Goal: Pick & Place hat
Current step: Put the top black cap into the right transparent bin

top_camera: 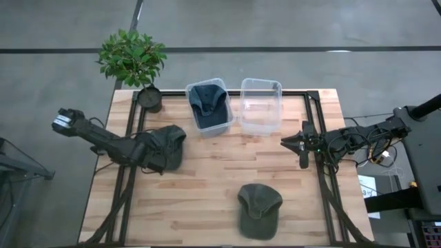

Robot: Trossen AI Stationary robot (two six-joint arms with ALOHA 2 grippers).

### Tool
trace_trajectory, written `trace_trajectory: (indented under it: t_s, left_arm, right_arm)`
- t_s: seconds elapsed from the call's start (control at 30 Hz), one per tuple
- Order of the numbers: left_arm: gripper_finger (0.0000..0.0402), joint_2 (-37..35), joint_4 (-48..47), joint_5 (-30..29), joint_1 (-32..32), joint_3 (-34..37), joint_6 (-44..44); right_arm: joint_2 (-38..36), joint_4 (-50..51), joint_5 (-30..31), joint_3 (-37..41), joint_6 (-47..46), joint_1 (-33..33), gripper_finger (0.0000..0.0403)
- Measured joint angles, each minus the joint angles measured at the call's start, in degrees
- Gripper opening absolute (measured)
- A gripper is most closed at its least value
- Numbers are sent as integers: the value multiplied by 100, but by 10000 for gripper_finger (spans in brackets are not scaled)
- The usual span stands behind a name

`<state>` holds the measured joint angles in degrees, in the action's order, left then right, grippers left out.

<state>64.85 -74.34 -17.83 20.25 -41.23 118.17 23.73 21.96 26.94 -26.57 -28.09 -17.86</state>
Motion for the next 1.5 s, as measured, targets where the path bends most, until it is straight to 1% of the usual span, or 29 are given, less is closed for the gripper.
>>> trace_trajectory:
  t_s: [0.1,0.2,0.27,0.43,0.63,0.9,1.03,1.1,1.23,1.3,1.5]
  left_arm:
    - [218,81,240,65,-57,-216,153]
    - [218,162,427,-304,-132,-384,178]
    - [218,275,515,-371,-238,-385,38]
    - [218,541,392,-77,-617,-236,-273]
    - [218,749,398,146,-1159,-147,-860]
    - [218,889,274,298,-1691,-60,-951]
    - [218,985,391,639,-1916,97,-1204]
    - [218,1081,461,779,-1988,124,-1356]
    - [218,1284,525,823,-2021,60,-1457]
    - [218,1378,772,851,-2049,48,-1600]
    - [218,1736,1436,997,-2078,59,-1678]
  right_arm:
    - [0,1,2,0,-25,1,73]
    - [-2,-1,1,0,-27,1,78]
    - [-2,-1,1,0,-25,0,80]
    - [-2,2,2,0,-23,-1,81]
    - [0,2,2,0,-27,-1,71]
    - [0,2,2,0,-38,-1,73]
    - [0,4,2,0,-11,0,79]
    - [0,4,1,0,4,-1,81]
    - [0,8,1,0,101,0,81]
    - [0,7,2,0,142,0,78]
    - [0,8,2,0,162,1,68]
